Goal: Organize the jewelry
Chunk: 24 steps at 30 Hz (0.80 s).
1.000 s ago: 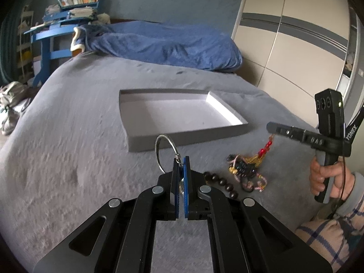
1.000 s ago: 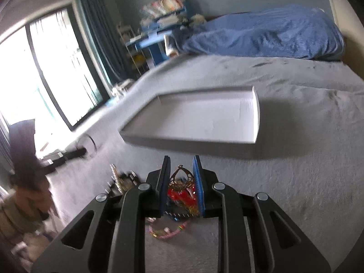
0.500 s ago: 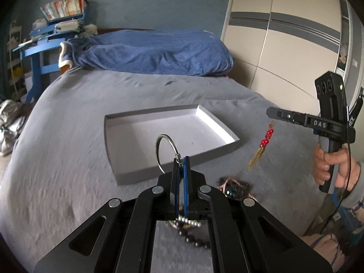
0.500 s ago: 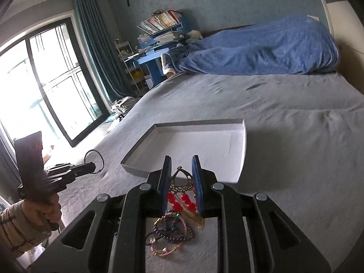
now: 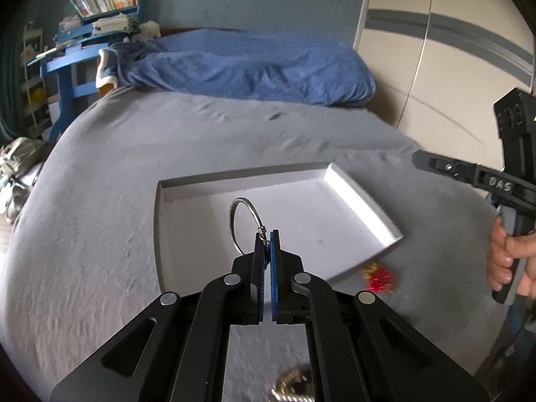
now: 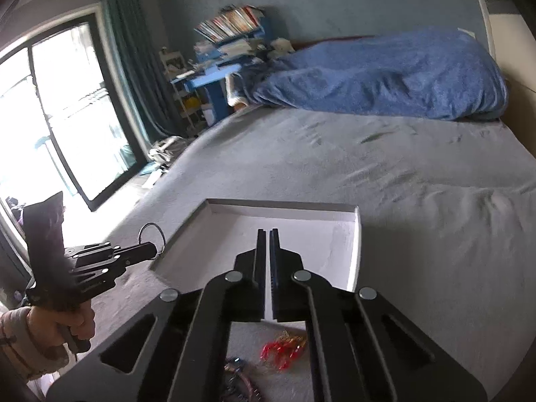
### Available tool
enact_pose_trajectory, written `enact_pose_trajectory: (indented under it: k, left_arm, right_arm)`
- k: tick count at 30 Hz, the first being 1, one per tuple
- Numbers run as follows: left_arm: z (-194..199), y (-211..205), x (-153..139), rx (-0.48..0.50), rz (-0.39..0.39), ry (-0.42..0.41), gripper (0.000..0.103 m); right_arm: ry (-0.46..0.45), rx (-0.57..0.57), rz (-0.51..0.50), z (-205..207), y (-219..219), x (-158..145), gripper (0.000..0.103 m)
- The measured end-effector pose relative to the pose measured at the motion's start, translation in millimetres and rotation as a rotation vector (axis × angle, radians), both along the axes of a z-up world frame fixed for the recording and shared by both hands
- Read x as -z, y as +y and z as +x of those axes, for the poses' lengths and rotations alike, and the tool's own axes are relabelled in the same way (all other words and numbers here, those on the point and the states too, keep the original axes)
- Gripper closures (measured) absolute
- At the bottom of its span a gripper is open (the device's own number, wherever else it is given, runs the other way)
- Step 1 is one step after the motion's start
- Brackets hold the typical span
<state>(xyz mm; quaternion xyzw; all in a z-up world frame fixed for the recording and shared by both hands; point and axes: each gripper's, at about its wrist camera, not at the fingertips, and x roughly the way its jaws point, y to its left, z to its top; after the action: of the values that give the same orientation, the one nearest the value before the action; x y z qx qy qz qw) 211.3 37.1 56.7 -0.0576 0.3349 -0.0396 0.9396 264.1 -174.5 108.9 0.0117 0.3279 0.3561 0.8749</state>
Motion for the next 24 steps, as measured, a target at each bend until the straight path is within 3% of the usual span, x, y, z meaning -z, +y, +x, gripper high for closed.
enact_pose_trajectory:
  k: [3,4,6,7,8,16,21,22,23,24]
  left_arm:
    - [9.0,0.9,6.0,0.002,0.017,0.019,0.099]
    - [8.9,1.4,6.4,0.003,0.016,0.018,0.099]
    - [7.0,2.4,8.4,0.007,0.013,0.017,0.099]
    - [6.2,2.6,9.4,0.008,0.014,0.017,0.099]
    - [5.7,2.7,9.6,0.007,0.016,0.016,0.099]
    - [-0.4,4.0,8.2,0.008,0.011,0.004,0.099]
    - [-4.5,4.9,3.8,0.007,0.015,-0.004,0.099]
    - [-4.9,5.6,3.1,0.006,0.014,-0.005,0.099]
    - [-5.3,5.7,3.0,0.006,0.014,-0.005,0.099]
    - [-5.7,5.9,2.8,0.005,0.014,-0.006,0.099]
  right_arm:
    - [0.009,0.006,-0.006,-1.9,-3.9,6.0,0.101]
    - [0.011,0.004,-0.011,-4.9,-6.6,9.0,0.095]
    - [0.018,0.002,-0.024,-14.9,-12.5,18.6,0.068]
    - [0.022,-0.003,-0.035,-19.9,-14.1,24.8,0.049]
    - [0.028,-0.011,-0.052,-25.6,-14.3,31.8,0.047]
    - [0.094,-0.083,-0.240,-46.5,13.9,86.0,0.047]
    - [0.135,-0.073,-0.289,-43.4,21.2,107.8,0.049]
    - [0.143,-0.073,-0.289,-41.6,20.8,111.1,0.059]
    - [0.151,-0.074,-0.285,-40.9,19.9,113.6,0.076]
    - [0.154,-0.075,-0.277,-40.9,18.4,115.6,0.082]
